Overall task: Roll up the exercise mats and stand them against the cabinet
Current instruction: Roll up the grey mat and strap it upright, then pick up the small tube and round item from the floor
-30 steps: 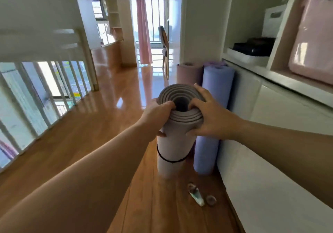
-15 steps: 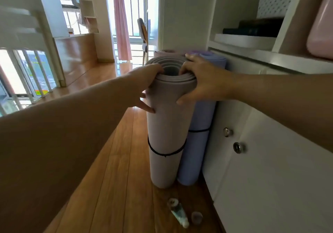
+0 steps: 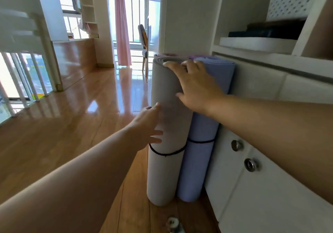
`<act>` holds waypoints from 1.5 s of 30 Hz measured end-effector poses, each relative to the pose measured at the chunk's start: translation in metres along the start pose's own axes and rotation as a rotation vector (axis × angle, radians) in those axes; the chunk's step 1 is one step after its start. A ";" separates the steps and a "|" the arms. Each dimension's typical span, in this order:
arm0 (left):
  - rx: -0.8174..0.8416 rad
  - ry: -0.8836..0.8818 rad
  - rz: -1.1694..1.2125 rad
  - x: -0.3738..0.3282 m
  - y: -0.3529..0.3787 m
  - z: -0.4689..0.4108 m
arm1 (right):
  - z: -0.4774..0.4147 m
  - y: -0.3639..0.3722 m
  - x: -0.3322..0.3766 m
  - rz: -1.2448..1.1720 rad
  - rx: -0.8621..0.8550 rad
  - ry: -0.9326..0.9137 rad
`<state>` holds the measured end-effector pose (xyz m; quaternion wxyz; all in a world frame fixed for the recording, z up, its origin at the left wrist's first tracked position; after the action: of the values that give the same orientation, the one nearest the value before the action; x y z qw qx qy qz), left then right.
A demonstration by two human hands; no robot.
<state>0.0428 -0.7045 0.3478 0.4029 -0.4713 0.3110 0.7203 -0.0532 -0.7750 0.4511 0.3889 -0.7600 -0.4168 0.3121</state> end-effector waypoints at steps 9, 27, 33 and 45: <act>0.058 0.071 -0.028 0.004 -0.010 -0.026 | -0.036 0.004 -0.005 0.110 -0.003 -0.021; 0.008 0.064 -0.206 0.005 -0.021 -0.010 | -0.007 -0.002 0.016 0.237 0.026 -0.011; 0.001 0.103 -0.251 0.002 -0.022 0.008 | 0.022 -0.016 0.048 0.214 -0.352 -0.290; -0.005 0.106 -0.714 0.178 -0.032 -0.013 | 0.221 0.193 0.051 -0.256 0.758 0.165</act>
<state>0.0355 -0.6490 0.1755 0.6115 -0.5879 0.1456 0.5092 -0.1310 -0.7247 0.1676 0.7091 -0.5275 -0.3309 0.3308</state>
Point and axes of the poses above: each hand's wrist, its own z-axis away from the middle knuckle, its own y-axis out of the palm, x = y × z, the point moved 5 cm from there along -z, towards the middle knuckle, and after that the axes turned 7 degrees about -y, right-handed, at the moved point
